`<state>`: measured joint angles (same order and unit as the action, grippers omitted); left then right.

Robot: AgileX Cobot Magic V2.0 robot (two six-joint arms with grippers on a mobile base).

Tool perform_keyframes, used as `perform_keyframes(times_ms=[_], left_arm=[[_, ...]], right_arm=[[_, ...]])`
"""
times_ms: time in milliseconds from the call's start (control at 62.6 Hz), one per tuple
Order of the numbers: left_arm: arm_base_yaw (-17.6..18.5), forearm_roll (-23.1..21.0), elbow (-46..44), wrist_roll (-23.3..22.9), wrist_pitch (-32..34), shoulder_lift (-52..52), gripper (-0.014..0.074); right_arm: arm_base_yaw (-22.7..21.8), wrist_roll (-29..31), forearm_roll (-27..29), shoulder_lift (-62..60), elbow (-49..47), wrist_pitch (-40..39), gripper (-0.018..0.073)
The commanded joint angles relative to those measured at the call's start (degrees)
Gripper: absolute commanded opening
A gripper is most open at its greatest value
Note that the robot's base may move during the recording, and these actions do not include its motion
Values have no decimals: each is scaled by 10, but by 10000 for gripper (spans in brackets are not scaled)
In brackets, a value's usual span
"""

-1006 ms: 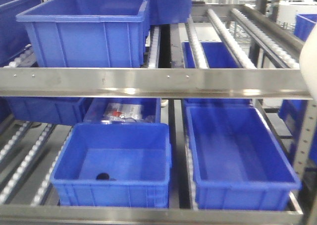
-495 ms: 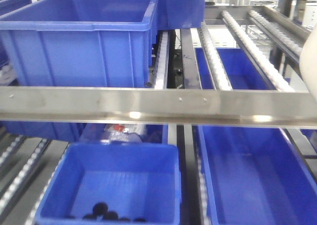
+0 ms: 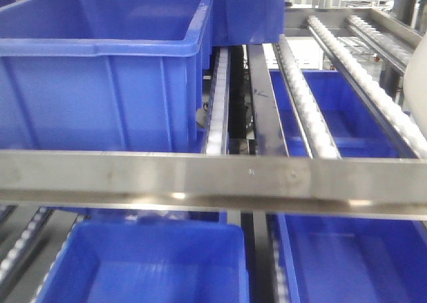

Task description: Move white bin to right shelf second layer

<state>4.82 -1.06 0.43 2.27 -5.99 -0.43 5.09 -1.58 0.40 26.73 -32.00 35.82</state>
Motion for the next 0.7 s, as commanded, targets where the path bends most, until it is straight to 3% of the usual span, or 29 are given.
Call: perform_keyframes(times_ms=[0,687], left_arm=[[0,-4,17,-3,48,-8,85],[0,-4,17,-3,48,-8,85]], right_arm=[[-3,1,2,2,-19,-54,47],[-3,1,2,2,-19,-54,47]])
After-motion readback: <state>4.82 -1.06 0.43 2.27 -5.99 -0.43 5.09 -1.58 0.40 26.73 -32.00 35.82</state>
